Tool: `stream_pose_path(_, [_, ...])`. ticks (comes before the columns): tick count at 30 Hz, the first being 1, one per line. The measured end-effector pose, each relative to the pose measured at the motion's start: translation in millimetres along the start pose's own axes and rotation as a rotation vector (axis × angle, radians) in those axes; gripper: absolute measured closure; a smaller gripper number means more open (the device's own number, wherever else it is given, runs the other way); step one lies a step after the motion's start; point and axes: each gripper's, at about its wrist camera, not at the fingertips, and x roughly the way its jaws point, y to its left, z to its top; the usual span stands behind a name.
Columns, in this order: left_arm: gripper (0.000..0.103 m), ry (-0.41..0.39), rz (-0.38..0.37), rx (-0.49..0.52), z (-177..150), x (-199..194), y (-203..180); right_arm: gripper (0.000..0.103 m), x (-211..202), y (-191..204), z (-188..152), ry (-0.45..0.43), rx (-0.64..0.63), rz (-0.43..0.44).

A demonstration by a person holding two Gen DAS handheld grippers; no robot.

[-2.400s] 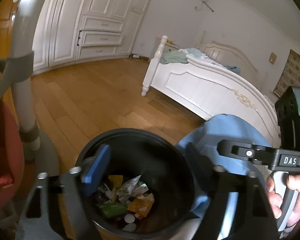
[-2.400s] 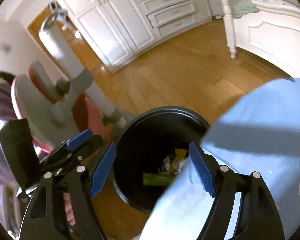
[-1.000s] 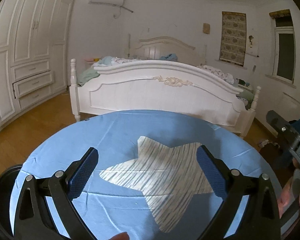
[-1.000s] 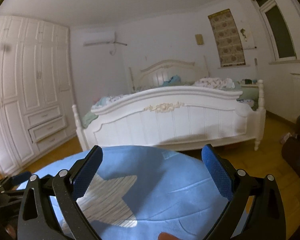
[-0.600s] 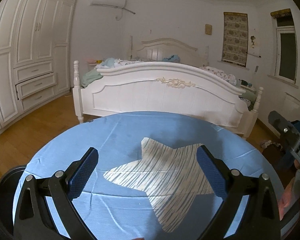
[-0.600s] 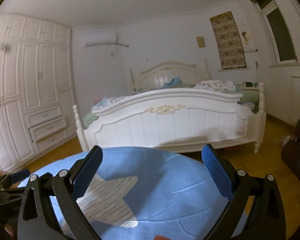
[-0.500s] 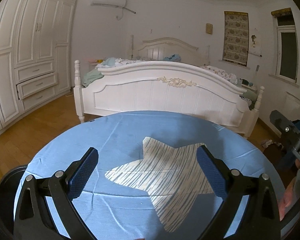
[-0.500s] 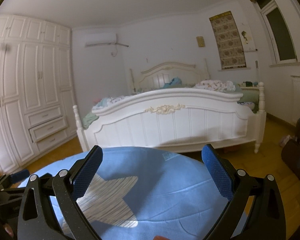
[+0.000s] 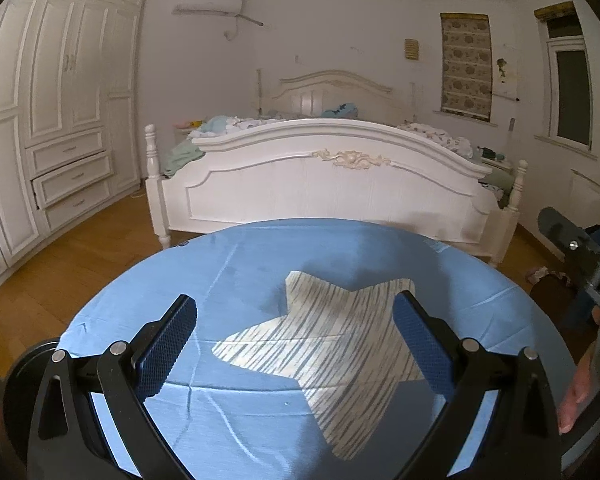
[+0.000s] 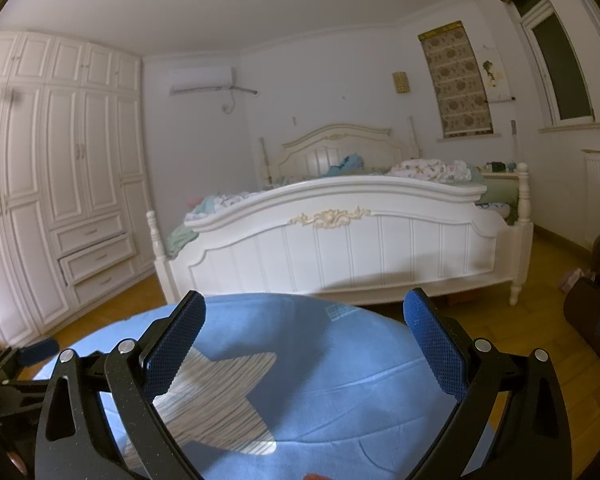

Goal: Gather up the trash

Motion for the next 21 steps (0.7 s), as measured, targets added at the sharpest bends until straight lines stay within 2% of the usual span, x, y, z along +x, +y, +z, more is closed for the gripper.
stream_pose_path(9, [0.005, 0.003, -0.027, 0.028, -1.7, -1.0, -4.1, 0.005, -0.7, 0.5, -0.3, -0.001, 0.001, -0.001])
stream_pose_path(21, [0.005, 0.017, -0.009, 0.028, -2.5, 2.0, -5.1, 0.005, 0.2, 0.3, 0.1, 0.001, 0.002, 0.0])
